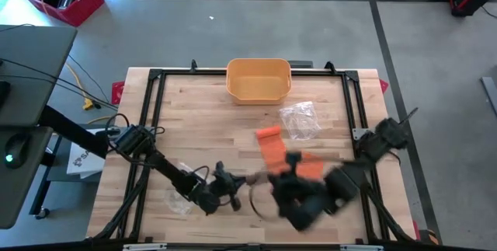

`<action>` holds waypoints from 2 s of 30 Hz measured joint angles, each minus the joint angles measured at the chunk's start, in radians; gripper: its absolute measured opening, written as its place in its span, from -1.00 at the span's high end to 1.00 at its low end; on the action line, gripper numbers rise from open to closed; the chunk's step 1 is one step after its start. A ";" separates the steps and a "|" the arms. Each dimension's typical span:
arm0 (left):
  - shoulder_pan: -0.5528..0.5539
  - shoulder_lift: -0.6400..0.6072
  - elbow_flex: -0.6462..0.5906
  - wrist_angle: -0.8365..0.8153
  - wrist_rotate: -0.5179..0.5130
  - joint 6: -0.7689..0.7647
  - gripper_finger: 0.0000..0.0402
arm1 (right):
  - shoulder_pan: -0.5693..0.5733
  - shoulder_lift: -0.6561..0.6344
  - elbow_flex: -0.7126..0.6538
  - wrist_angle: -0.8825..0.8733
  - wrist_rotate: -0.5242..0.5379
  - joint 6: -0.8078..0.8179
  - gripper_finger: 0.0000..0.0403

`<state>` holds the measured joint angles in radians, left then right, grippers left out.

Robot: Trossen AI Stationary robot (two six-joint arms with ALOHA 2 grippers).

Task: Roll bandage
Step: Roll the brown bandage

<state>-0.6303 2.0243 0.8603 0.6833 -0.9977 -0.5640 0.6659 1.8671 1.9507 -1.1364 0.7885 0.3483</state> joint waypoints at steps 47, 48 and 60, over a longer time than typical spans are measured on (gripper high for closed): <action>0.180 -0.015 -0.094 0.802 -0.184 0.203 1.00 | 0.196 0.024 -0.868 1.181 -0.357 0.219 1.00; 0.194 -0.015 -0.094 0.767 -0.185 0.182 1.00 | 0.214 0.024 -0.859 1.177 -0.341 0.229 1.00; 0.231 -0.015 -0.080 0.277 0.033 -0.113 1.00 | 0.322 0.024 -0.481 0.667 -0.080 0.235 1.00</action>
<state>-0.3996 2.0094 0.7800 0.9603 -0.9648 -0.6771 0.9878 1.8915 1.4696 -0.4693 0.7089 0.5832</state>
